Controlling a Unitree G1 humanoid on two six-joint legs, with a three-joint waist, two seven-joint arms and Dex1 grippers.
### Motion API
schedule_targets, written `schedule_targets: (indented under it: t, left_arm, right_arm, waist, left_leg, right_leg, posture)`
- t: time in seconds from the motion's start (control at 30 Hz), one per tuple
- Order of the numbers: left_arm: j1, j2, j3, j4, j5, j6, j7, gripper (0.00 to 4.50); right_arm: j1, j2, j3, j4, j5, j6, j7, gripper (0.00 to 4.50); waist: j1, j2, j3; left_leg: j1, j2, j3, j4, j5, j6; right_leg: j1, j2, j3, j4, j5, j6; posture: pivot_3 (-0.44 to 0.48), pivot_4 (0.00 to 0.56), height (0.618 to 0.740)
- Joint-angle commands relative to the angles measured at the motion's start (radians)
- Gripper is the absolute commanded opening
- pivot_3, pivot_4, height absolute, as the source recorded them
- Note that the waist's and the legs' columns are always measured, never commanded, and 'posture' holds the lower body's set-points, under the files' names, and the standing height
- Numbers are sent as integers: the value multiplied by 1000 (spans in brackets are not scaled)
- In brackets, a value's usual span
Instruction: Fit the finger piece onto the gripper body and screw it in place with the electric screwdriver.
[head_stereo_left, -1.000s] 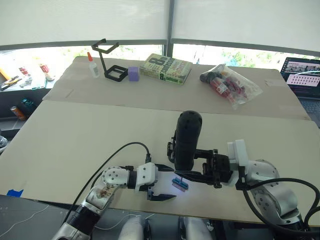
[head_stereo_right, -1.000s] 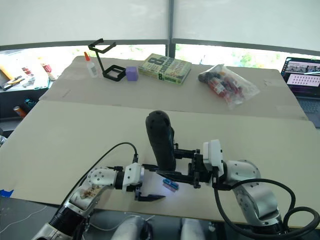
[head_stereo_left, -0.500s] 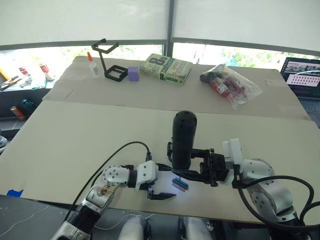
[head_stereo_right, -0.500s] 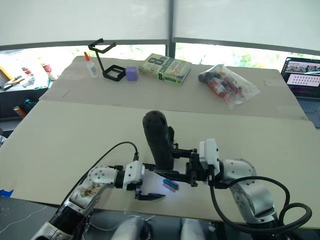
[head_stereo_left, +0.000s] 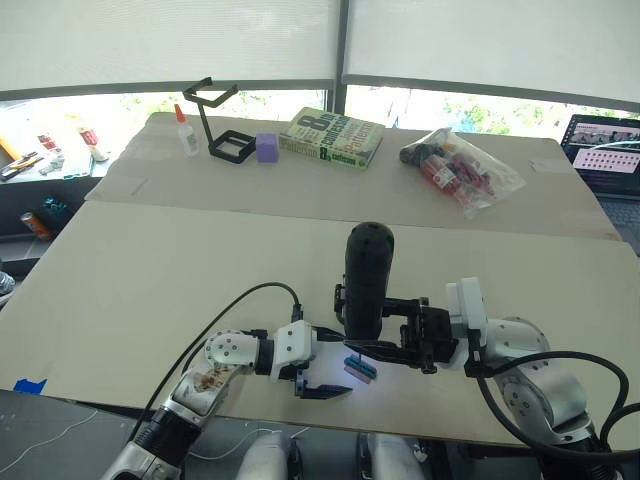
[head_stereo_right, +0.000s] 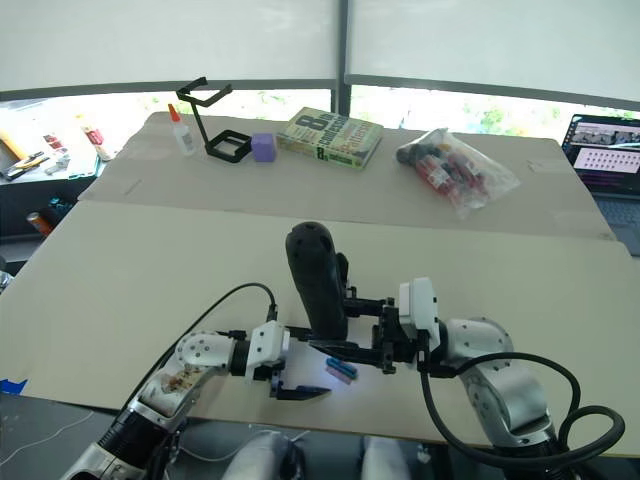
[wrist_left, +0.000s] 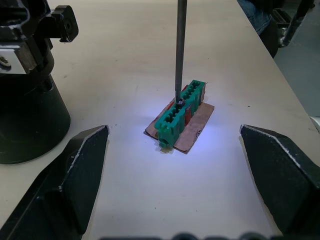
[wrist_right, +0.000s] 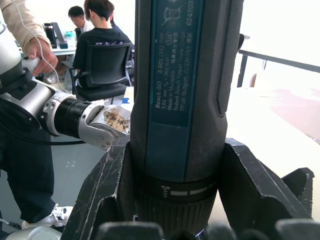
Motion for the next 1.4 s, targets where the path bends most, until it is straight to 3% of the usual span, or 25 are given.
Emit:
schedule_targets:
  t: [0.03,1.07,1.4]
  left_arm:
    - [8,10,4,9,10,3,9,4447]
    - [7,7,13,100,9,-90,-2,4447]
    - [15,32,41,55,-20,-96,-15,4447]
  right_arm:
    - [-4,-8,-22,-36,19,-26,1,1928]
    - [-3,2,-17,-12,18,-37,9,1928]
    - [-20,-15,-41,-68,88,-4,9,1928]
  waist:
    - [0,0,0]
    - [0,0,0]
    - [-3,0,0]
  left_leg:
    - [0,0,0,0,0,0]
    - [4,0,0,-1,-1,2]
    - [4,1,0,-1,-1,2]
  right_leg:
    - [0,0,0,0,0,0]
    - [3,0,0,0,0,0]
    - [3,0,0,0,0,0]
  posture:
    - [0,150,740]
    - [0,150,740]
    - [0,150,740]
